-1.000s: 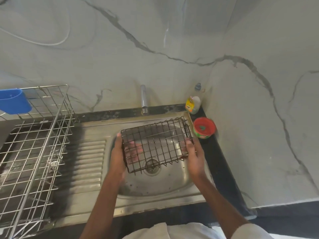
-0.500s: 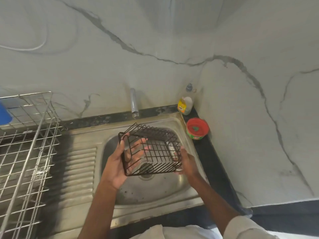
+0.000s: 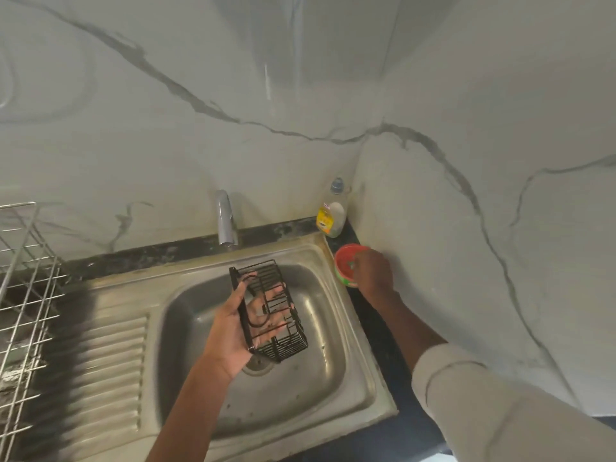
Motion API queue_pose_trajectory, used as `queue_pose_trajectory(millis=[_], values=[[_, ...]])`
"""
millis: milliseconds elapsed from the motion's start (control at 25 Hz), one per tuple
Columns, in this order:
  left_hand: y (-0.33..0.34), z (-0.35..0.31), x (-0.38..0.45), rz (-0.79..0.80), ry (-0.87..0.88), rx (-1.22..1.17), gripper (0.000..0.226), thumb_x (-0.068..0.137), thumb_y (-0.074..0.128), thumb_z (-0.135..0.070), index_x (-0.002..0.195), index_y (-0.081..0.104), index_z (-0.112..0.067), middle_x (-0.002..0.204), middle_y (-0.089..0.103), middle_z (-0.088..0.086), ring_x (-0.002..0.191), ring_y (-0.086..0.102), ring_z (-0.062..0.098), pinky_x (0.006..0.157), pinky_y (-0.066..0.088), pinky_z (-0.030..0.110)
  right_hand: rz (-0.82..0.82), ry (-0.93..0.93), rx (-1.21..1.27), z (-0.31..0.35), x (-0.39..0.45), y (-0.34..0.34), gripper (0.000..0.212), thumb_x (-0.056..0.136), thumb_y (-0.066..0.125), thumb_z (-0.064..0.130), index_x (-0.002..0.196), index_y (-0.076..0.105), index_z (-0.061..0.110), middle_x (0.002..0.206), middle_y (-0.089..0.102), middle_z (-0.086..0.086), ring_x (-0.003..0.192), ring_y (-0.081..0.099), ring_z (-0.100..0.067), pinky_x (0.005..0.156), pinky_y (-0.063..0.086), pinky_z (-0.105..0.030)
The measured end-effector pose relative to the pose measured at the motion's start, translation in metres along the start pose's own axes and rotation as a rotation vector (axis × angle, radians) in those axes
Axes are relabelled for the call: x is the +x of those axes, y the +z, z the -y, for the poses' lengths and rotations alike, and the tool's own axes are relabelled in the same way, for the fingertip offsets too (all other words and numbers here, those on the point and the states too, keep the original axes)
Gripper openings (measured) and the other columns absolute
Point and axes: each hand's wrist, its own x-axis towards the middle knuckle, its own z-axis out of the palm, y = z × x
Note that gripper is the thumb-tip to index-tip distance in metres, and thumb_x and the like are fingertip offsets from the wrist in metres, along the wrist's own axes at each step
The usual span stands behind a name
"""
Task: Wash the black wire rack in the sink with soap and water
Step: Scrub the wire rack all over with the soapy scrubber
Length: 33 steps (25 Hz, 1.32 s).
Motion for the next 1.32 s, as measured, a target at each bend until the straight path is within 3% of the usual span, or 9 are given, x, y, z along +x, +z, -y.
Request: queue_pose_trajectory(millis=[80, 200, 280, 440, 720, 920, 1080, 1200, 1320], values=[[0.003, 0.000, 0.006, 0.006, -0.016, -0.046, 0.042, 0.110, 0.045, -0.044, 0.134, 0.071, -0.022, 0.135, 0.073, 0.019, 0.126, 0.067, 0.050, 0.093, 0.063, 0.056, 0.152, -0.058, -0.015, -0.004, 0.016, 0.011, 0.029, 0.092, 0.069, 0.022, 0.119, 0.076, 0.014, 0.120, 0.072, -0.008, 0.112, 0.068, -0.029, 0.094, 0.052, -0.032], [0.006, -0.002, 0.014, 0.001, -0.043, -0.042, 0.046, 0.111, 0.044, -0.043, 0.142, 0.064, -0.016, 0.136, 0.072, 0.020, 0.121, 0.069, 0.049, 0.104, 0.056, 0.062, 0.271, -0.037, 0.048, -0.007, 0.026, 0.011, 0.033, 0.091, 0.067, 0.021, 0.123, 0.072, 0.014, 0.121, 0.070, -0.006, 0.112, 0.067, -0.024, 0.092, 0.053, -0.028], [0.012, -0.004, 0.017, -0.002, -0.048, -0.016, 0.046, 0.112, 0.042, -0.044, 0.139, 0.065, -0.014, 0.134, 0.073, 0.020, 0.116, 0.073, 0.047, 0.100, 0.058, 0.058, 0.196, 0.001, -0.045, -0.006, 0.035, 0.011, 0.038, 0.091, 0.072, 0.022, 0.128, 0.068, 0.015, 0.125, 0.070, -0.009, 0.114, 0.066, -0.027, 0.092, 0.051, -0.031], [0.017, -0.005, 0.030, 0.011, -0.083, 0.017, 0.046, 0.111, 0.042, -0.045, 0.137, 0.066, -0.015, 0.131, 0.075, 0.016, 0.123, 0.069, 0.045, 0.083, 0.064, 0.048, 0.262, -0.066, -0.048, -0.005, 0.043, 0.019, 0.043, 0.094, 0.071, 0.017, 0.136, 0.065, 0.013, 0.134, 0.066, -0.010, 0.126, 0.061, -0.027, 0.105, 0.045, -0.034], [0.039, -0.005, 0.066, 0.032, -0.134, 0.188, 0.060, 0.108, 0.042, -0.057, 0.140, 0.067, -0.013, 0.132, 0.075, 0.014, 0.125, 0.068, 0.042, 0.098, 0.050, 0.049, 0.176, -0.114, -0.030, -0.001, 0.053, 0.023, 0.029, 0.090, 0.072, 0.022, 0.119, 0.074, 0.017, 0.116, 0.073, -0.005, 0.108, 0.068, -0.026, 0.088, 0.049, -0.029], [0.051, -0.002, 0.091, 0.045, -0.139, 0.253, 0.062, 0.106, 0.044, -0.061, 0.149, 0.060, -0.018, 0.133, 0.075, 0.012, 0.122, 0.072, 0.041, 0.119, 0.040, 0.061, 0.267, -0.110, -0.148, -0.001, 0.062, 0.022, 0.034, 0.091, 0.073, 0.022, 0.123, 0.071, 0.012, 0.121, 0.071, -0.009, 0.112, 0.067, -0.028, 0.092, 0.052, -0.035], [0.052, 0.000, 0.093, 0.051, -0.141, 0.224, 0.064, 0.104, 0.046, -0.060, 0.151, 0.057, -0.018, 0.133, 0.075, 0.012, 0.122, 0.071, 0.043, 0.118, 0.039, 0.060, 0.292, -0.196, -0.140, 0.000, 0.065, 0.029, 0.018, 0.092, 0.070, 0.016, 0.109, 0.077, 0.014, 0.106, 0.073, -0.003, 0.103, 0.068, -0.024, 0.092, 0.051, -0.029], [0.050, 0.001, 0.089, 0.044, -0.127, 0.194, 0.064, 0.102, 0.047, -0.060, 0.147, 0.061, -0.017, 0.132, 0.076, 0.013, 0.118, 0.072, 0.040, 0.109, 0.046, 0.054, 0.342, -0.122, -0.156, -0.003, 0.067, 0.026, 0.026, 0.092, 0.069, 0.018, 0.116, 0.075, 0.010, 0.117, 0.071, -0.008, 0.109, 0.067, -0.028, 0.096, 0.053, -0.034], [0.046, 0.005, 0.086, 0.039, -0.123, 0.183, 0.064, 0.105, 0.043, -0.061, 0.146, 0.063, -0.017, 0.132, 0.076, 0.012, 0.113, 0.073, 0.038, 0.103, 0.047, 0.053, 0.241, -0.057, -0.115, -0.003, 0.070, 0.020, 0.027, 0.093, 0.065, 0.024, 0.115, 0.076, 0.012, 0.118, 0.071, -0.009, 0.108, 0.068, -0.029, 0.089, 0.056, -0.035]])
